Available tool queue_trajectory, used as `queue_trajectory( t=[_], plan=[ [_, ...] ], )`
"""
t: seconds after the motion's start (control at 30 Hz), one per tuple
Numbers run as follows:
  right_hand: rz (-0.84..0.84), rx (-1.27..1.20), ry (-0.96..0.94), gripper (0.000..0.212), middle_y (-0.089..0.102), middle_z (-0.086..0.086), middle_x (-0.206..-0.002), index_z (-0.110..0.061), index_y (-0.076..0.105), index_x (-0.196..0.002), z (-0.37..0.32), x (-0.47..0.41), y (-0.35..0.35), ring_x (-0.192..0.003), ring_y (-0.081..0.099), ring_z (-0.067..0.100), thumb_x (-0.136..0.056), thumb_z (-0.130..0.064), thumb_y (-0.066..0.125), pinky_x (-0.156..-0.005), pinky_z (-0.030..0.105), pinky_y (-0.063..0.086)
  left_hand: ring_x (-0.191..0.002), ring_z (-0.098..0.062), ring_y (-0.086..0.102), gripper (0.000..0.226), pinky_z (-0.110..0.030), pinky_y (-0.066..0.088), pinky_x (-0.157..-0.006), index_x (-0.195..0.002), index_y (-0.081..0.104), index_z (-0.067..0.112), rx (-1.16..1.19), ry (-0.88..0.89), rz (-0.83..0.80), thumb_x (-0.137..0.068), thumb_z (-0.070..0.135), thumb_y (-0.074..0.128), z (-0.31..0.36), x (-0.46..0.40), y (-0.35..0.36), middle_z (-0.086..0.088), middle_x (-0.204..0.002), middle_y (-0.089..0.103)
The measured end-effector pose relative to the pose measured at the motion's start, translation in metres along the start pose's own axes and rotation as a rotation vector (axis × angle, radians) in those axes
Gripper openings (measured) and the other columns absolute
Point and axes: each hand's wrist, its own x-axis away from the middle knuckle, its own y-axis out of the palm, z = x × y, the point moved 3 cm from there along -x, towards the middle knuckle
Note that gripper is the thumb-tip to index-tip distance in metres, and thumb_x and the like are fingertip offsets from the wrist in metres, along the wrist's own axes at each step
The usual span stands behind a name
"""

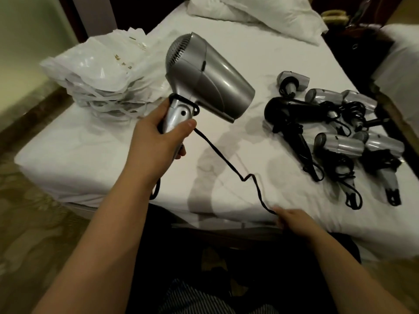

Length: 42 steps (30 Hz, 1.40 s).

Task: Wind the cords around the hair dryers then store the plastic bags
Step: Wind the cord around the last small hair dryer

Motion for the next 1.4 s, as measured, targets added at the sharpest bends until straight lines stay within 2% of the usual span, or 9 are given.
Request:
queue_trajectory(
  t=[0.2,0.37,0.5,0.67,0.93,1.13,1.2,1.27,1.4],
  plan=[
    [0.332,-0.616,-0.497,0.022,0.063,0.001,-0.112,-0.017,0.063,-0.104,-0.113,0.037,-0.017,-0.109,0.055,0.016,-0.096,-0.019,0.042,-0.102,0.034,0.040,-0.044,-0.014,0.052,0.038,-0.024,0.043,-0.047,-0.105,0.064,0.039,0.022,-0.010,-0.259,-0.073,0.019,0.073,0.006,0.015,0.043,0.009,-0.063,0.063],
    [-0.142,-0.660,-0.652,0.027,0.064,0.008,-0.076,-0.006,0.061,-0.098,-0.160,0.064,0.004,-0.068,0.061,0.022,-0.099,-0.019,0.039,-0.075,0.037,0.054,-0.049,-0.012,0.055,0.041,-0.023,0.044,-0.048,-0.111,0.062,0.038,-0.052,0.020,-0.329,-0.075,0.022,0.072,0.005,0.016,0.052,0.012,-0.068,0.064],
    [-0.351,-0.640,-0.533,0.031,0.034,-0.006,-0.044,-0.008,0.047,-0.072,-0.132,0.069,0.022,-0.038,0.028,0.008,-0.100,-0.012,0.036,-0.045,0.023,0.029,-0.048,-0.010,0.056,0.048,-0.018,0.047,-0.048,-0.117,0.056,0.041,-0.294,0.059,-0.221,-0.078,0.021,0.074,-0.001,-0.002,0.026,0.012,-0.076,0.063],
    [-0.456,-0.422,-0.451,0.028,0.034,-0.007,-0.045,-0.010,0.049,-0.073,-0.110,0.080,0.023,-0.039,0.027,0.008,-0.099,-0.008,0.039,-0.043,0.022,0.024,-0.086,-0.027,0.063,0.055,-0.035,0.050,-0.076,-0.128,0.051,0.036,-0.792,0.150,-0.253,-0.077,0.034,0.073,-0.024,-0.012,0.003,-0.002,-0.103,0.067],
    [-0.411,-0.108,-0.471,0.017,0.068,0.006,-0.072,-0.010,0.061,-0.080,-0.112,0.091,-0.022,-0.046,0.044,0.006,-0.082,0.005,0.055,-0.047,0.014,0.036,-0.100,-0.026,0.057,0.058,-0.032,0.040,-0.068,-0.135,0.031,0.044,-1.233,0.225,-0.305,-0.084,0.047,0.060,-0.045,-0.018,0.003,0.002,-0.111,0.060],
    [-0.257,-0.951,-0.536,0.016,0.070,0.008,-0.065,-0.004,0.058,-0.080,-0.125,0.097,-0.018,-0.078,0.069,0.015,-0.082,0.008,0.048,-0.082,0.018,0.051,-0.098,-0.033,0.057,0.056,-0.039,0.048,-0.076,-0.134,0.037,0.037,-1.124,0.107,-0.192,-0.085,0.040,0.063,-0.048,-0.022,-0.003,-0.006,-0.111,0.061],
    [-0.267,-1.211,-0.460,0.013,0.058,0.007,-0.049,-0.004,0.053,-0.083,-0.130,0.100,-0.015,-0.056,0.062,0.022,-0.090,-0.003,0.042,-0.077,0.030,0.056,-0.098,-0.033,0.057,0.056,-0.037,0.046,-0.074,-0.134,0.036,0.037,-1.168,0.105,-0.195,-0.085,0.040,0.061,-0.054,-0.022,-0.004,-0.006,-0.111,0.061],
    [-0.259,-1.039,-0.410,0.026,0.037,-0.001,-0.040,-0.006,0.053,-0.083,-0.129,0.103,-0.019,-0.036,0.036,0.015,-0.099,-0.015,0.034,-0.051,0.029,0.049,-0.100,-0.033,0.056,0.057,-0.037,0.044,-0.073,-0.136,0.034,0.036,-1.200,0.067,-0.177,-0.086,0.040,0.060,-0.060,-0.026,-0.010,-0.007,-0.113,0.060],
    [-0.190,0.320,-0.700,0.020,0.038,-0.007,-0.057,-0.014,0.056,-0.090,-0.135,0.113,-0.016,-0.057,0.036,0.011,-0.099,-0.021,0.040,-0.053,0.024,0.029,-0.105,-0.033,0.055,0.062,-0.036,0.041,-0.072,-0.142,0.028,0.037,-1.275,0.044,-0.148,-0.088,0.041,0.058,-0.062,-0.034,-0.024,-0.008,-0.118,0.057]
  ],
)
